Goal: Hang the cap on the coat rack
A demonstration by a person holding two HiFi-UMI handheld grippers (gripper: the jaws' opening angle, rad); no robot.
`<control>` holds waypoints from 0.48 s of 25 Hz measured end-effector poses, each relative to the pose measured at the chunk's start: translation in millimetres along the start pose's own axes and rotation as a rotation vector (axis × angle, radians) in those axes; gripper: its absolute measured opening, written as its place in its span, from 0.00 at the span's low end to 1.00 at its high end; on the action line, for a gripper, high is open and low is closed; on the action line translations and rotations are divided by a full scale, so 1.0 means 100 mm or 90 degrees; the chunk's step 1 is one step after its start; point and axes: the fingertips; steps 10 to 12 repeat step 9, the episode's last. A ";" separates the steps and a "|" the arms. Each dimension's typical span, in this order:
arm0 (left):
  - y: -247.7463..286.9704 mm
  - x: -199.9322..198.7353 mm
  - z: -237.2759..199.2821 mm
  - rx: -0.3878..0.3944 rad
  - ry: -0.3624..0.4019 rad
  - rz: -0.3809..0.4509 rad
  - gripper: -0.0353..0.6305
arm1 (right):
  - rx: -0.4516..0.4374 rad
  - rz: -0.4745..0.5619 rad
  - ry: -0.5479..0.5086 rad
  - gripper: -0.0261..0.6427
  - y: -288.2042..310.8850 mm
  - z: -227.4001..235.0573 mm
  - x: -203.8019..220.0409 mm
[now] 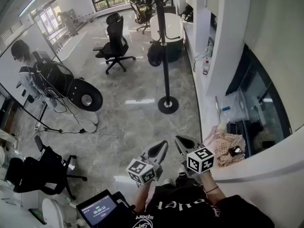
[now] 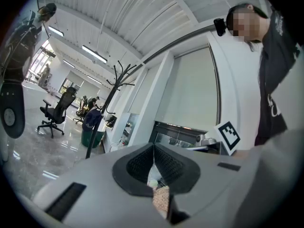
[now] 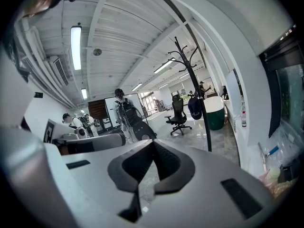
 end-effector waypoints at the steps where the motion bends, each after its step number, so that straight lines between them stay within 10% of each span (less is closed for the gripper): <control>1: -0.01 0.00 0.00 -0.001 0.000 0.001 0.06 | -0.001 0.000 0.000 0.06 0.00 -0.01 0.00; 12: -0.10 -0.02 -0.02 -0.006 -0.001 0.003 0.06 | -0.005 -0.001 -0.003 0.06 0.01 -0.10 -0.01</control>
Point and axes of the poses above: the fingertips, and each gripper's own axes: y forward along the fingers, z to its right, x out of its underside, and after that the axes turned 10 degrees about -y, right-handed
